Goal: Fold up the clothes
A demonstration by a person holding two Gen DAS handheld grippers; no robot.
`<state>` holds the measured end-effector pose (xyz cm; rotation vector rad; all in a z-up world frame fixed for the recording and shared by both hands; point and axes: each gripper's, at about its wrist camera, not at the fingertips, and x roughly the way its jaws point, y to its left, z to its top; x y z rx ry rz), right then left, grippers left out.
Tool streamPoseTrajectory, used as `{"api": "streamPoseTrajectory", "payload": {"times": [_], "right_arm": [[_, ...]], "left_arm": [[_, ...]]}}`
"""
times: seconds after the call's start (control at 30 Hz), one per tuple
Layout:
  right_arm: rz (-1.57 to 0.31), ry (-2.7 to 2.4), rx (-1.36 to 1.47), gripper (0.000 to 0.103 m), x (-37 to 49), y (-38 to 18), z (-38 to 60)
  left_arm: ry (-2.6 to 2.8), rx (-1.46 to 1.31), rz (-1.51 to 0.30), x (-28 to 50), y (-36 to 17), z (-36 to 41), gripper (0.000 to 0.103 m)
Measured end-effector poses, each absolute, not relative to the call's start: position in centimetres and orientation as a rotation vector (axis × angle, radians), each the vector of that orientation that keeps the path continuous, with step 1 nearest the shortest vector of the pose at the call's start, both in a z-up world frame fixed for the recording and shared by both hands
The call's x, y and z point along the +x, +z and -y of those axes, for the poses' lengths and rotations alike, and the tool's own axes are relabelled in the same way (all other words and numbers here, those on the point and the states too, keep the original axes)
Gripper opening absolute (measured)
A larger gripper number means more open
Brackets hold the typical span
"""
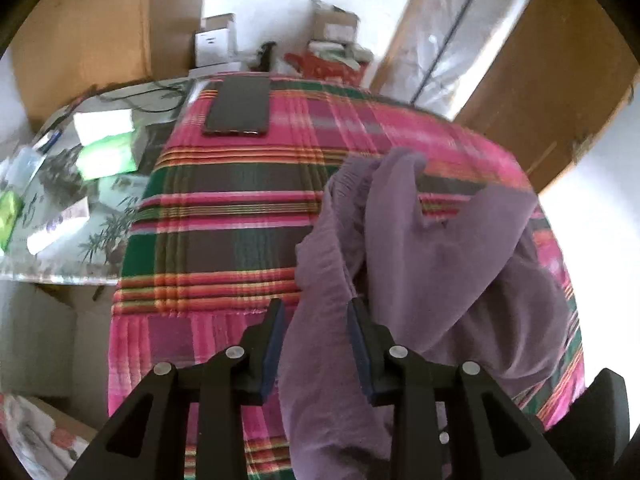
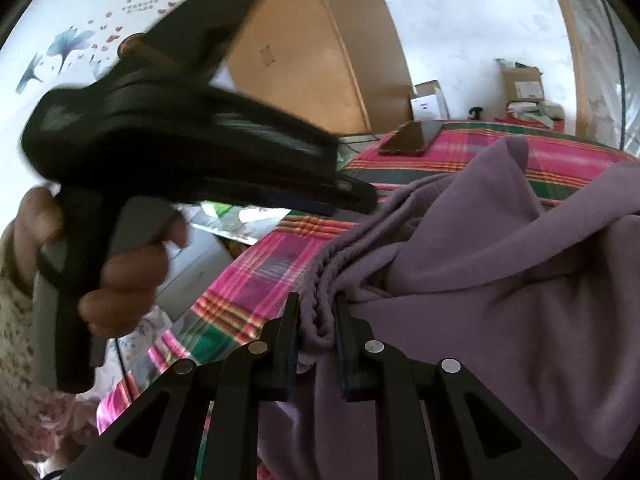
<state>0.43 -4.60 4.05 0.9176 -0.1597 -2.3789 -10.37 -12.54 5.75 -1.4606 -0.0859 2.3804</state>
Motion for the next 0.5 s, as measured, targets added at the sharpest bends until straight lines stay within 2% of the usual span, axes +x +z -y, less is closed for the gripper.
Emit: {"api": "streamPoseTrajectory", "payload": {"times": [0.23,0.4,0.5], "right_arm": [[0.115,-2.374,0.940,0.016,0.6,3.6,5.0],[0.067,-2.384,0.937,0.016,1.0,3.6,5.4],[0.077,-2.379,0.944,0.016,1.0,3.5,5.3]], "left_arm": [[2.399,-1.536,-0.035,-11.9,5.0,10.9,0.036],[2.424,-1.476,-0.013,-11.8,6.0,10.7,0.036],[2.409,-1.513,-0.108,-11.9,5.4,9.6,0.036]]}}
